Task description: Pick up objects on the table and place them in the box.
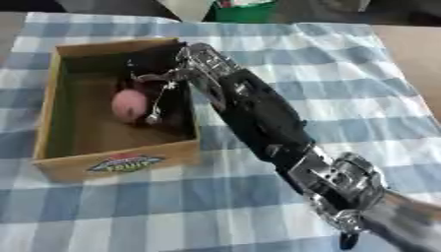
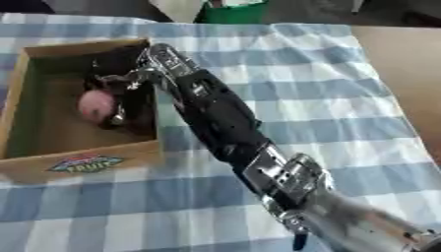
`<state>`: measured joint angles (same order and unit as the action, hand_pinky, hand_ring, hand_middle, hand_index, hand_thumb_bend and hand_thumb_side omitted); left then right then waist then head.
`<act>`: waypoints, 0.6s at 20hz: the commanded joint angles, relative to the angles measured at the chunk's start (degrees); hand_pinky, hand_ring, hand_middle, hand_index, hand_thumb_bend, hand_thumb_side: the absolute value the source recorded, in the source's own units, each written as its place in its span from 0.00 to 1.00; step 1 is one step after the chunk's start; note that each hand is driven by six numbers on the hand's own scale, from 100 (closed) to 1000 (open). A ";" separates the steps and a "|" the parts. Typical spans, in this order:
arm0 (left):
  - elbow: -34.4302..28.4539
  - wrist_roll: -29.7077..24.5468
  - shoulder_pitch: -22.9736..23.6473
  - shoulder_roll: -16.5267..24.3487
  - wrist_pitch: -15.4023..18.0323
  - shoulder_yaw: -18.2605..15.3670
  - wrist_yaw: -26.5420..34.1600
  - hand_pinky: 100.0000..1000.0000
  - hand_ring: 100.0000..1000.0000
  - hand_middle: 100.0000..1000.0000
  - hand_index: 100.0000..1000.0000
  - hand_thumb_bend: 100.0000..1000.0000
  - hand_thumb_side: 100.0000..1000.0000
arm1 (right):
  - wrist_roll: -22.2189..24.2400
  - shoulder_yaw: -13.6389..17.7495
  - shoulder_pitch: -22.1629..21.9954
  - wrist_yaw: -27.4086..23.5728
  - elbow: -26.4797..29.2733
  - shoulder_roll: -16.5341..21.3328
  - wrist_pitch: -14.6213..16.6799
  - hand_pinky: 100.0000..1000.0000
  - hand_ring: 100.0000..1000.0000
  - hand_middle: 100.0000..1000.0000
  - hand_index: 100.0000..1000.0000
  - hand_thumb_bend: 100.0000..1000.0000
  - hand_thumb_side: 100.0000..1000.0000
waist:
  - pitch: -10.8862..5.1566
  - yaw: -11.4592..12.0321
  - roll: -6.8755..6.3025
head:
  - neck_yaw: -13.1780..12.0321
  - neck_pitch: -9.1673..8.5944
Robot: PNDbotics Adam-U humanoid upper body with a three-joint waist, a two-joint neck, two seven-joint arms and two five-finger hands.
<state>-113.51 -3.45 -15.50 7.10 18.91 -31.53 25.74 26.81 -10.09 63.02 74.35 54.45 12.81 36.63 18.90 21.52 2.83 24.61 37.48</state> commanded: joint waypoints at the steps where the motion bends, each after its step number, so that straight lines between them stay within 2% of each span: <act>1: -1.08 -0.11 -0.26 1.27 -0.19 0.13 0.47 0.40 0.35 0.49 0.76 0.06 0.54 | -1.82 1.23 1.50 3.29 0.30 0.02 1.20 0.76 0.95 0.70 0.92 0.66 0.50 | -1.23 -0.06 -0.58 | 0.30 0.07; 5: -1.08 -0.21 -0.03 1.26 -0.35 0.23 0.47 0.40 0.35 0.49 0.76 0.06 0.54 | -5.31 2.48 2.41 4.60 1.14 0.06 2.53 0.77 0.96 0.70 0.93 0.74 0.53 | -1.59 -0.30 -0.80 | 0.42 0.01; 8: -1.08 -0.27 0.17 1.29 -0.41 0.30 0.47 0.40 0.35 0.49 0.77 0.06 0.54 | -6.62 3.11 2.75 2.94 1.64 0.35 2.76 0.79 0.98 0.70 0.93 0.78 0.52 | -1.86 -0.43 -0.97 | 0.38 -0.01; 12: -1.08 -0.25 0.63 1.33 -0.51 0.27 0.34 0.40 0.35 0.49 0.77 0.06 0.54 | -5.96 4.13 3.23 -0.58 3.06 1.16 2.61 0.80 0.99 0.69 0.92 0.81 0.53 | -2.30 -0.74 -1.24 | 0.28 0.09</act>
<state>-113.51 -3.67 -14.66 7.10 18.54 -31.21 25.76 20.77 -6.61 64.59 75.10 55.81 12.75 39.26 17.83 20.71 2.07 24.86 37.56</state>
